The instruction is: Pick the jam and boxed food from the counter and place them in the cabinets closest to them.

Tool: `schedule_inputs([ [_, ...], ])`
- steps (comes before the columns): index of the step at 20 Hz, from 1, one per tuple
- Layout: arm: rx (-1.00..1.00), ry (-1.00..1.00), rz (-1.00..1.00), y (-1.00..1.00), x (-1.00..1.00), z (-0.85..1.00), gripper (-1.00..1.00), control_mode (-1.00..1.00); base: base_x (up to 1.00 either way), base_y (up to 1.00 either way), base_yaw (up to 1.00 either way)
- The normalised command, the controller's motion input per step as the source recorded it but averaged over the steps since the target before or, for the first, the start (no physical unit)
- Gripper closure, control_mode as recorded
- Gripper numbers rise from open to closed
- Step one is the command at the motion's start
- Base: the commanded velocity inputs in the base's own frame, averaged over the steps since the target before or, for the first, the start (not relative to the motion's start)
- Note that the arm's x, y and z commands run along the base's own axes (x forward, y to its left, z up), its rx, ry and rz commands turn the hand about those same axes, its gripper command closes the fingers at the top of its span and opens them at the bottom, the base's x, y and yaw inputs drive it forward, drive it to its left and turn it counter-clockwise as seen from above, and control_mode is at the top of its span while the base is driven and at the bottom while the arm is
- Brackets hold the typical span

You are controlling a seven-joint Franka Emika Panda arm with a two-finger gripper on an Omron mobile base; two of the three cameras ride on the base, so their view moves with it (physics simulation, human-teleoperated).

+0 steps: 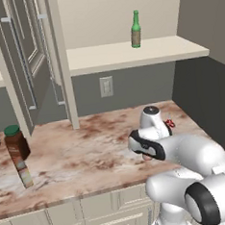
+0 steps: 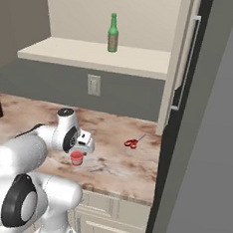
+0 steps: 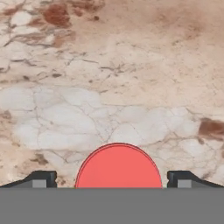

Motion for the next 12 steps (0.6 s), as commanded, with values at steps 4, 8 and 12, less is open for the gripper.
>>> schedule_inputs([
  [4,-0.02,0.00,0.00,0.00,0.09,-0.45,-1.00,-1.00,0.00,0.00,0.00],
  [8,-0.02,0.00,0.00,-0.03,0.01,-0.54,-1.00,-1.00,0.00,0.00,0.00],
  [12,-0.01,-0.01,0.00,-0.02,0.00,-0.22,1.00,-1.00,0.00,0.00,0.00],
])
